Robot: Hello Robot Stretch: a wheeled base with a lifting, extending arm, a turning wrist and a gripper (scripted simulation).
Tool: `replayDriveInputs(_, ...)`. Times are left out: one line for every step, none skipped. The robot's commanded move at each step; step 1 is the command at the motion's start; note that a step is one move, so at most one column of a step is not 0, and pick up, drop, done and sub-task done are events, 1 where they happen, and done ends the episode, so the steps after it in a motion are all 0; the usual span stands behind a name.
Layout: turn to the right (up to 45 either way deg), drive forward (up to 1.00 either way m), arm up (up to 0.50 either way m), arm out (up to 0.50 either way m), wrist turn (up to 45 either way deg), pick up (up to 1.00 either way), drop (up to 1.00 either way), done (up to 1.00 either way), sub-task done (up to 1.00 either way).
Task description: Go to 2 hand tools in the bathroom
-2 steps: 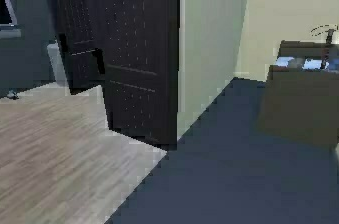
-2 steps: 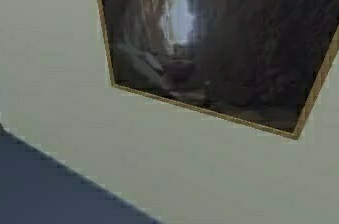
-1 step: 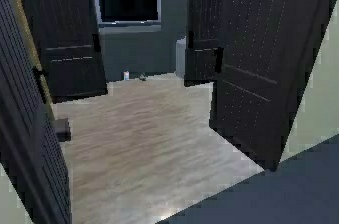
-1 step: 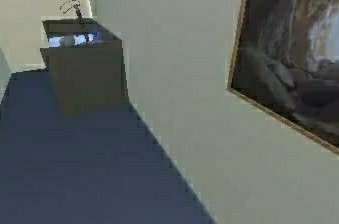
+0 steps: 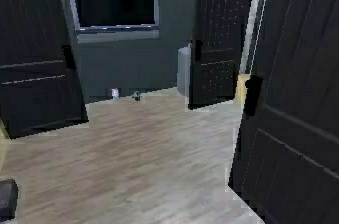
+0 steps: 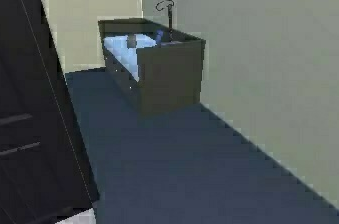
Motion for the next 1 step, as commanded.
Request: replayDriveInputs(0.0, 1.0, 0.0, 0.0, 0.0, 0.0, 0.0, 0.0, 0.0)
